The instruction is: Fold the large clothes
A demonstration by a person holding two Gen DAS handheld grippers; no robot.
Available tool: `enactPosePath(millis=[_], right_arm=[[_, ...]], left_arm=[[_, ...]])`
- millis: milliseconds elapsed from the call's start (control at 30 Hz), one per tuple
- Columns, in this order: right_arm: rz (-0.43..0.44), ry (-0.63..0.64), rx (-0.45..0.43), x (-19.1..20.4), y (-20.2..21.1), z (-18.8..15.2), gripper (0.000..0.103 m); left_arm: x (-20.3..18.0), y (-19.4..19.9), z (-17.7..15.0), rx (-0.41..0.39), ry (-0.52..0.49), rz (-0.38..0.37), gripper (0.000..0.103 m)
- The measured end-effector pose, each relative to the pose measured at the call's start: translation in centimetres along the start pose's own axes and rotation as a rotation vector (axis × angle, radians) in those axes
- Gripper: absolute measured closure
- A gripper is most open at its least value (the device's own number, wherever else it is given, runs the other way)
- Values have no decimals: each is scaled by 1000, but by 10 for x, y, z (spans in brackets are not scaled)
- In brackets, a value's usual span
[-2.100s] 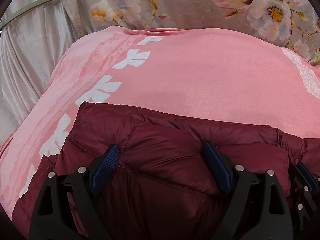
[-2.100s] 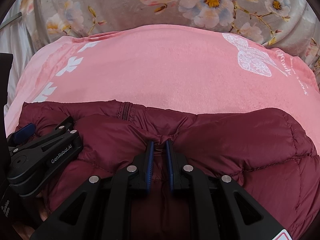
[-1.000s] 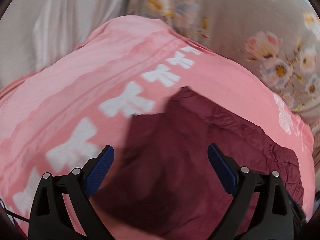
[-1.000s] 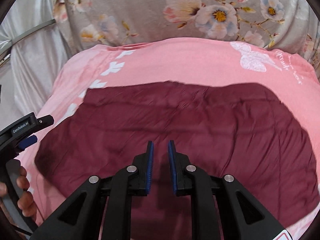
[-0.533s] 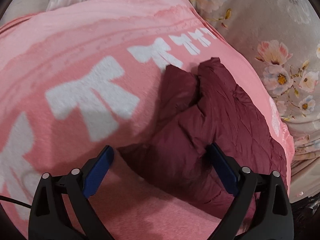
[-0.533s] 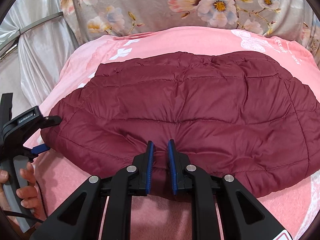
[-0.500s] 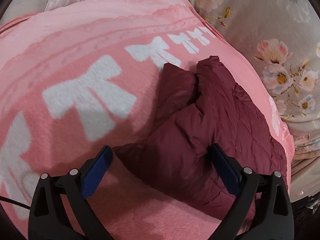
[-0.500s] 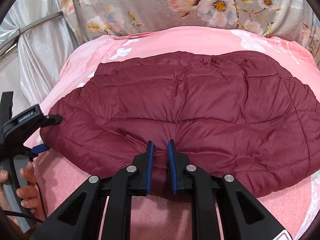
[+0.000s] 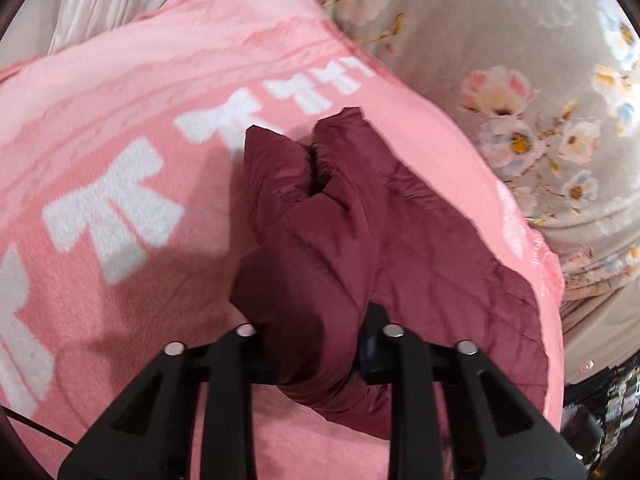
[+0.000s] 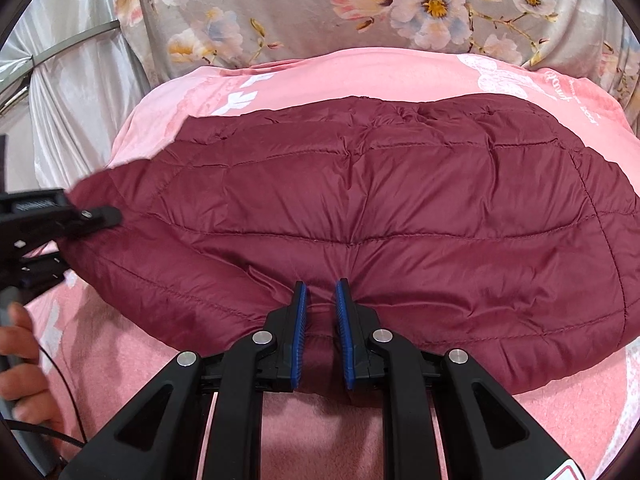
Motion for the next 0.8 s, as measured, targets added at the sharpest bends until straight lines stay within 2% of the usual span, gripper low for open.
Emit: enactPosePath(millis=[100,167,300,400,433,467,500,567,667,700,767,800], right_arm=[[8,-17,-5,-1,4,0,89],[11,-30,-12,-2,9,1,90],[23,-62,-32,-14,21,17,90],[-41,-59,-69,-33,25,31,90],[-47,-68,-76,-40,26,34,90],[-54,-77,-83,-47,27,37,90],[-65,-87,-89,-56,26,41,90],[-85,-101,-96,-70,24,52,89],[-104,-96,-114,-78,18,68,89],[-108,-93,-114,-79,16,71,89],[-111,-91,-96,-80,4,76,89],[-107,-93,-84,-79,-2,75,89]], left_arm=[[-13,14,4,-26,-21,-24,83],[-16,17,4,-28,-38,-10,83],[6,2,-1,17,5,27,82],[27,-4,-8,58,51,30,75],[30,2,-7,52,56,40,69],[33,9,-5,36,51,58,65],[32,23,1,-4,34,81,63],[25,48,15,-91,-8,133,52],[8,87,43,-274,-85,260,51],[-5,91,50,-298,-102,236,51],[-34,72,53,-245,-153,172,51],[-53,50,49,-192,-194,141,51]])
Point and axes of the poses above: each gripper's, at about its wrist camera, not at the fingertips, and y roughly against the way its jaws point, x to its left, z to its top, the point moved 10 cm from there along -y, roughly the way its jaws point, and after that the axes turned 3 degrees about -z, right-handed, at the moved point
